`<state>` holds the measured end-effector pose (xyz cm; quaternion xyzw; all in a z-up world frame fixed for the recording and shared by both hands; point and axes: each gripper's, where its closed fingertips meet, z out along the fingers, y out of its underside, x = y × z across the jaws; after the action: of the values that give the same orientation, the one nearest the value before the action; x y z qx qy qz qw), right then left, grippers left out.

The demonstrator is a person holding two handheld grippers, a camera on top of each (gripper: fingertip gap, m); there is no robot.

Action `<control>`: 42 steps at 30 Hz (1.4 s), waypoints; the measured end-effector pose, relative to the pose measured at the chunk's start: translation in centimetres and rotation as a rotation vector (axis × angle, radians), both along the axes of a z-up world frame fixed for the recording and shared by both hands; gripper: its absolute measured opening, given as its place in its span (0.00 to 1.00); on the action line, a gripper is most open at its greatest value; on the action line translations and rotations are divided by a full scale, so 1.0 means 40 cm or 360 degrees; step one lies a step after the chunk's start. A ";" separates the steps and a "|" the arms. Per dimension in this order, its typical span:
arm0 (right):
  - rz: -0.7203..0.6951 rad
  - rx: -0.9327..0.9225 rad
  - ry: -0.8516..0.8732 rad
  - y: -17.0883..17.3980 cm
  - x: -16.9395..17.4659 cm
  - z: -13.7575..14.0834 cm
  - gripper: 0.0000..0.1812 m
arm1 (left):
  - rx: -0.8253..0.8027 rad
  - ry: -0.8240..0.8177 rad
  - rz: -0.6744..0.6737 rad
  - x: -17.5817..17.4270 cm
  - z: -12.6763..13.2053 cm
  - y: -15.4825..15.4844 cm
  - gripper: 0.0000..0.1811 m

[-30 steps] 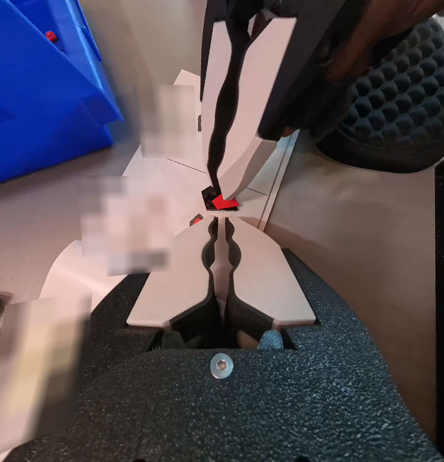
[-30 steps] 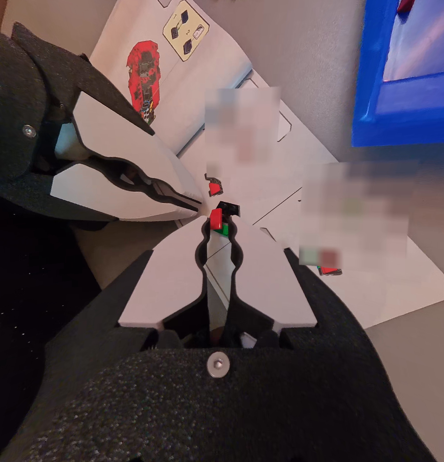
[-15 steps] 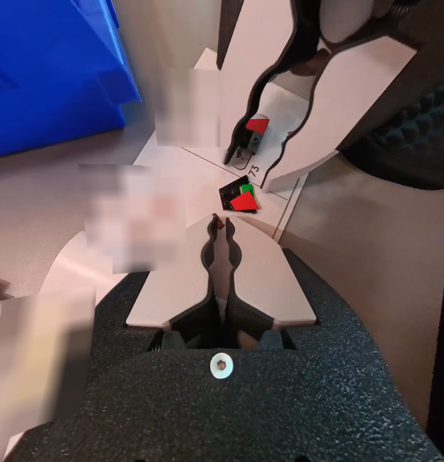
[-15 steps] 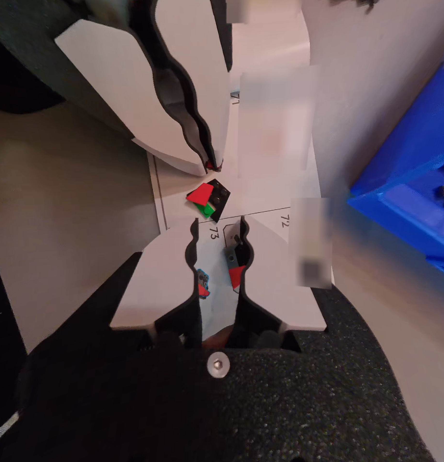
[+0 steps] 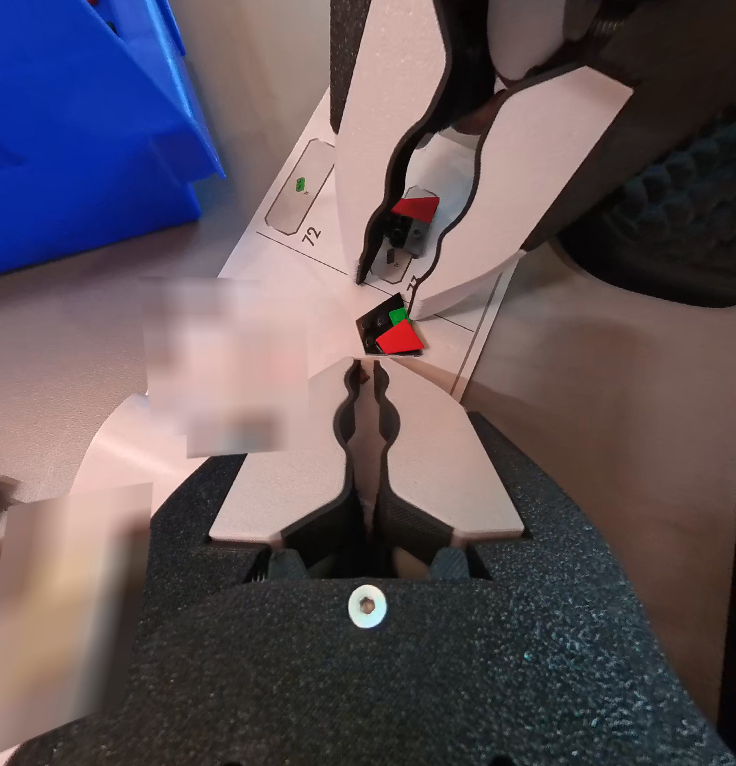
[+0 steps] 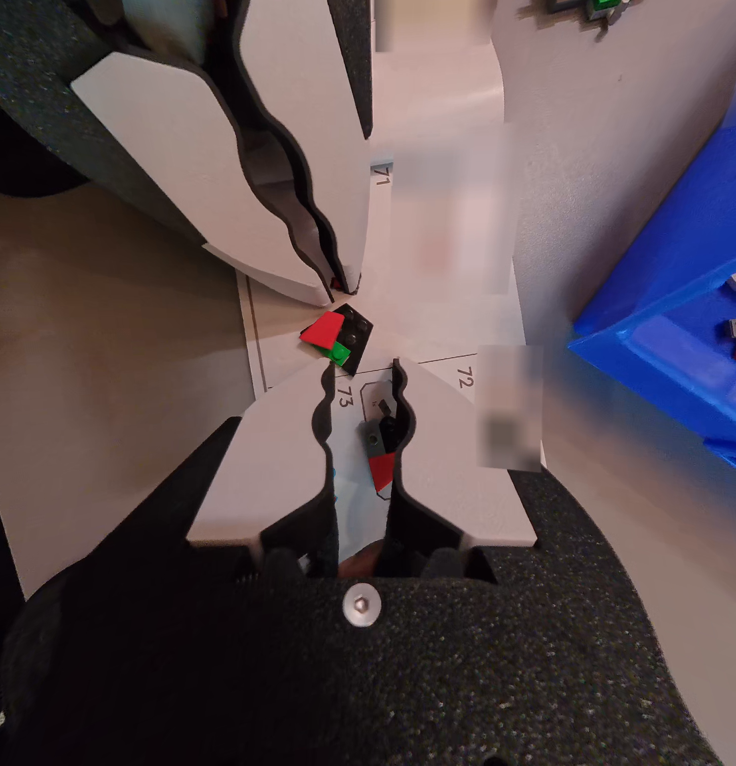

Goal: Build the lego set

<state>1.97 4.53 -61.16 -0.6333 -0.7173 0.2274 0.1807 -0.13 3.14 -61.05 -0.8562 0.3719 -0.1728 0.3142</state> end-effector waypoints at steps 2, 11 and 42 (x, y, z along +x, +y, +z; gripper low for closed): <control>0.0002 -0.0012 -0.0008 -0.003 0.001 0.000 0.15 | 0.0001 0.0000 -0.0009 0.001 0.000 -0.001 0.03; 0.0002 -0.0103 0.0006 -0.001 0.009 0.004 0.08 | 0.0055 -0.0074 -0.0118 0.015 0.027 -0.028 0.04; 0.0085 -0.0059 0.0080 -0.015 0.006 0.001 0.13 | 0.0056 0.0156 -0.0061 -0.003 0.006 0.025 0.04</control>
<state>2.20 3.92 -61.13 -0.6112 -0.7249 0.2612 0.1807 -0.25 4.14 -60.82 -0.8507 0.4062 -0.1301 0.3072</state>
